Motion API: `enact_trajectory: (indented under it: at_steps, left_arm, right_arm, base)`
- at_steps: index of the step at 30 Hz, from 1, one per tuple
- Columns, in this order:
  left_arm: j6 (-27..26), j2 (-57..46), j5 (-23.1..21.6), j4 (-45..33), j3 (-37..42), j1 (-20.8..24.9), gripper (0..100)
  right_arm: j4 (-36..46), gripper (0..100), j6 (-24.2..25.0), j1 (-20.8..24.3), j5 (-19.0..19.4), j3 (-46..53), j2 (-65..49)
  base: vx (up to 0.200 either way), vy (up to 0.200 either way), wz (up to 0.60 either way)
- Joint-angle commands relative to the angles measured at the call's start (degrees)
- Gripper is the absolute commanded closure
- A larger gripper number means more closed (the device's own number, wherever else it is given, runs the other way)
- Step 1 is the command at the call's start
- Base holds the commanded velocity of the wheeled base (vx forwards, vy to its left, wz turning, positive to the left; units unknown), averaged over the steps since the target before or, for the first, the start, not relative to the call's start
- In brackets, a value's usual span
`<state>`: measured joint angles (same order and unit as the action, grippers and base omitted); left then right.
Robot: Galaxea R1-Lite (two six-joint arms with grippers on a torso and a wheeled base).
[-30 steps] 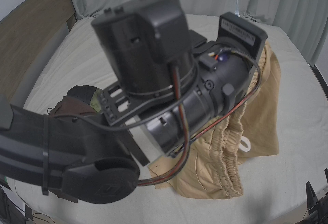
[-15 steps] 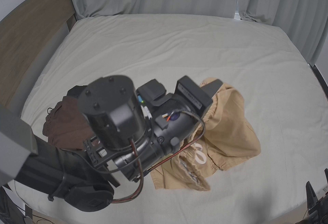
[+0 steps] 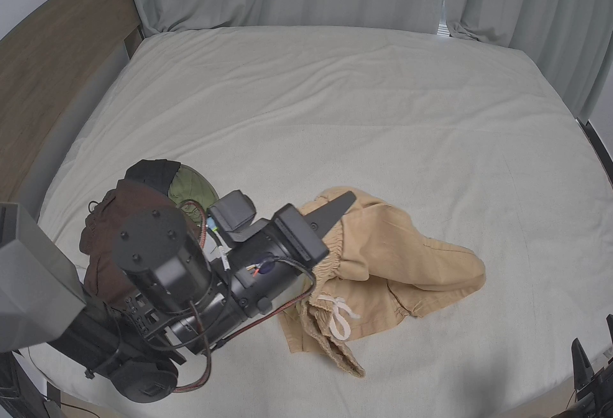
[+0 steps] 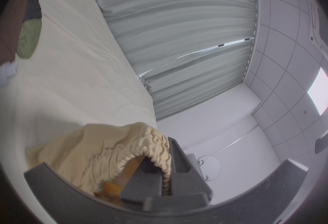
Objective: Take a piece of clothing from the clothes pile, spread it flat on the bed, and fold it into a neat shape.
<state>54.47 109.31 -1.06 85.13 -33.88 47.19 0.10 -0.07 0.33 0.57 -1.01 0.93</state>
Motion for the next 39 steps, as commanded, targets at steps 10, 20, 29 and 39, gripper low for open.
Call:
enact_trajectory:
  at_steps: [10, 20, 29, 39]
  left_arm:
    - [-8.68, 0.2, -1.66, 3.73, 8.65, -8.69, 100]
    - [-12.63, 0.81, -2.46, 3.73, 9.0, -15.11, 100]
    - [-14.39, 0.29, -4.48, 3.73, 12.34, -18.71, 100]
    - [-21.42, 1.08, -8.78, 3.64, 16.74, -23.02, 100]
  right_arm:
    - [-0.01, 0, -0.1, 0.02, 0.04, 0.92, -0.93]
    - [-0.01, 0, -0.1, 0.02, 0.04, 0.92, -0.93]
    - [-0.01, 0, -0.1, 0.02, 0.04, 0.92, -0.93]
    - [-0.01, 0, -0.1, 0.02, 0.04, 0.92, -0.93]
  base:
    - [0.0, 0.0, 0.0]
    - [0.0, 0.0, 0.0]
    - [0.0, 0.0, 0.0]
    - [0.0, 0.0, 0.0]
